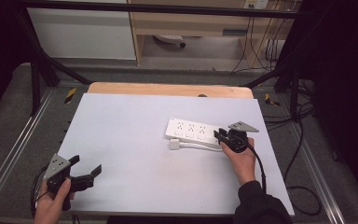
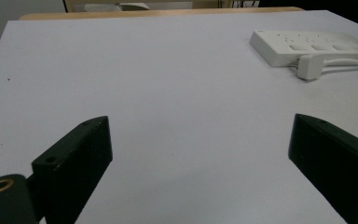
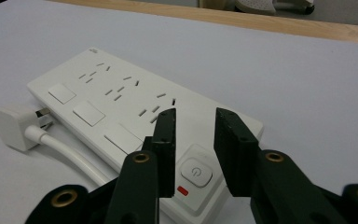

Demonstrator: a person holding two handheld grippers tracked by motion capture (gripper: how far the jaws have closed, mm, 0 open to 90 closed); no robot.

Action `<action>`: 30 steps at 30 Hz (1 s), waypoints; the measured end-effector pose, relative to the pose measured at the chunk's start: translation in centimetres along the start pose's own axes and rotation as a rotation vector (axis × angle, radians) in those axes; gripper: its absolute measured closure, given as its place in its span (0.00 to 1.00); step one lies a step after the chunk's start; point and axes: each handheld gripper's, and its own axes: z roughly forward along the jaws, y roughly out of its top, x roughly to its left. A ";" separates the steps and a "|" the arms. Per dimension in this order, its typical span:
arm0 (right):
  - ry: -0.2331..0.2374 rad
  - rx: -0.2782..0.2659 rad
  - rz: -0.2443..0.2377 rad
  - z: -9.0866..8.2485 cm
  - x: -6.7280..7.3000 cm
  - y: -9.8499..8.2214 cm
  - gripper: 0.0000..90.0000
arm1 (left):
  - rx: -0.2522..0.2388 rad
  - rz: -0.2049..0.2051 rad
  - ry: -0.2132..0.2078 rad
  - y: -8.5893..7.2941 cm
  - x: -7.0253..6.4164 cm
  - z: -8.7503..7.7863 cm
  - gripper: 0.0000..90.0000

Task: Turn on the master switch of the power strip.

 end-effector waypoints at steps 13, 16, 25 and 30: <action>0.007 -0.004 0.033 0.0 0.0 0.3 0.50 | -0.001 0.001 0.000 0.0 0.0 0.0 0.07; 0.007 0.000 0.042 0.1 0.0 0.5 0.40 | -0.002 0.000 0.000 0.0 0.0 0.0 0.07; -0.008 0.000 0.053 0.1 0.1 0.9 0.21 | -0.004 -0.001 0.001 0.0 0.0 0.0 0.07; -0.016 0.003 0.065 0.1 0.0 1.0 0.12 | -0.004 -0.003 0.001 0.0 0.0 -0.1 0.07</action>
